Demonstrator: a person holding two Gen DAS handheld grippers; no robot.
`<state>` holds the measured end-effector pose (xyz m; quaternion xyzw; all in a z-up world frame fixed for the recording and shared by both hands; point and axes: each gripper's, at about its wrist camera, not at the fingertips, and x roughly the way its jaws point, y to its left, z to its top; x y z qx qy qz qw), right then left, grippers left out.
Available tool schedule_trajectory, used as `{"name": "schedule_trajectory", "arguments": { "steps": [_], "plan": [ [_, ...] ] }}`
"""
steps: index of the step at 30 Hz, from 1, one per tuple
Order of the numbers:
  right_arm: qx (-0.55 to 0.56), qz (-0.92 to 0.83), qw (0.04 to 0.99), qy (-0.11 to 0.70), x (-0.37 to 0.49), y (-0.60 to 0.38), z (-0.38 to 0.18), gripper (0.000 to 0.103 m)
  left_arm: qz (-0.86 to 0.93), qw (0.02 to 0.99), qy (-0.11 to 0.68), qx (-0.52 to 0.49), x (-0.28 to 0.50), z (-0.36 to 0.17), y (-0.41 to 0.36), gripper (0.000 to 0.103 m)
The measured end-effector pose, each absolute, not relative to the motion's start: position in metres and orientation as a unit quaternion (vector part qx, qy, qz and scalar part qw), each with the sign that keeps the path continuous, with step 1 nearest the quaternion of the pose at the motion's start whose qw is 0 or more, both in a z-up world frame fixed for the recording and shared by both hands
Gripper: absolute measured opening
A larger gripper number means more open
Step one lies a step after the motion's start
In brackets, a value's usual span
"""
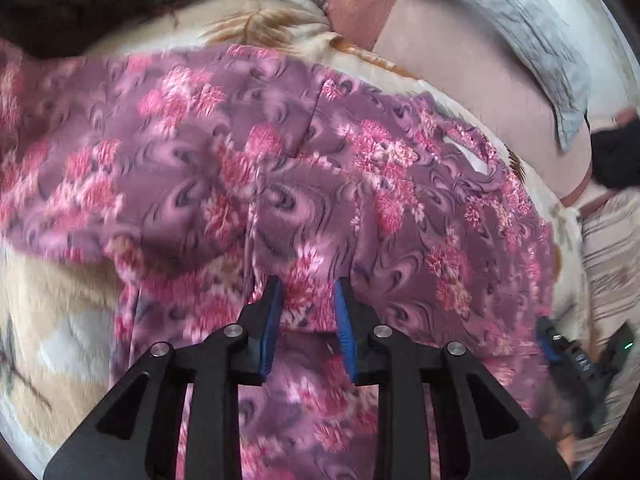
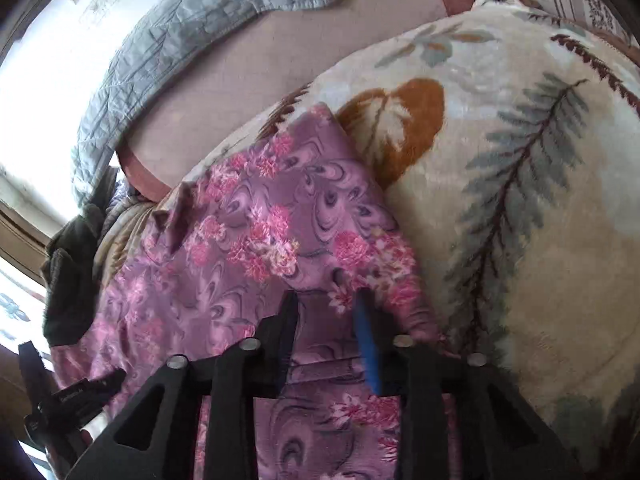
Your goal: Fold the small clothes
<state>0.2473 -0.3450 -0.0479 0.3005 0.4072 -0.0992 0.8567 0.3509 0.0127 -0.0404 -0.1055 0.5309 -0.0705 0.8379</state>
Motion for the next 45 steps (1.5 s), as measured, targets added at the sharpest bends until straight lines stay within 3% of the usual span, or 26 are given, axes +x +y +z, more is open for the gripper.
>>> {"name": "schedule_trajectory", "arguments": {
  "steps": [1, 4, 7, 10, 13, 16, 22, 24, 26, 30, 37, 45],
  "plan": [
    [0.296, -0.106, 0.864, 0.394, 0.245, -0.342, -0.040, 0.028, -0.073, 0.839, 0.532, -0.094, 0.349, -0.037, 0.010, 0.025],
    [0.284, -0.053, 0.895, 0.340, 0.246, -0.324, -0.016, 0.029, -0.097, 0.829, 0.538, -0.114, 0.342, -0.027, 0.020, 0.027],
    [0.290, 0.028, 0.894, 0.341, 0.255, -0.297, -0.019, 0.046, -0.099, 0.830, 0.529, -0.147, 0.330, -0.018, 0.053, 0.031],
    [0.248, 0.034, 0.868, 0.428, 0.276, -0.262, -0.049, 0.045, -0.073, 0.832, 0.517, -0.190, 0.321, -0.012, 0.103, 0.036],
    [0.182, 0.012, 0.894, 0.410, 0.271, -0.243, -0.035, 0.046, -0.042, 0.827, 0.498, -0.257, 0.309, -0.006, 0.174, 0.036],
    [0.188, 0.056, 0.910, 0.365, 0.270, -0.222, -0.015, 0.046, 0.001, 0.827, 0.461, -0.321, 0.294, 0.000, 0.254, 0.036],
    [0.220, 0.140, 0.869, 0.421, 0.311, -0.159, -0.040, 0.046, 0.067, 0.777, 0.381, -0.496, 0.292, -0.017, 0.377, 0.036],
    [0.210, 0.136, 0.869, 0.426, 0.321, -0.139, -0.052, 0.051, 0.059, 0.760, 0.360, -0.539, 0.298, -0.025, 0.399, 0.036],
    [0.180, 0.137, 0.878, 0.423, 0.316, -0.129, -0.054, 0.060, 0.053, 0.753, 0.351, -0.554, 0.307, -0.029, 0.407, 0.036],
    [0.155, 0.127, 0.882, 0.427, 0.316, -0.121, -0.058, 0.061, 0.033, 0.740, 0.344, -0.577, 0.333, -0.043, 0.412, 0.043],
    [0.122, 0.116, 0.887, 0.431, 0.315, -0.113, -0.056, 0.064, 0.014, 0.676, 0.317, -0.665, 0.330, -0.088, 0.420, 0.044],
    [0.086, 0.111, 0.890, 0.434, 0.315, -0.101, -0.055, 0.071, 0.016, 0.672, 0.297, -0.678, 0.342, -0.096, 0.426, 0.044]
  ]
}}
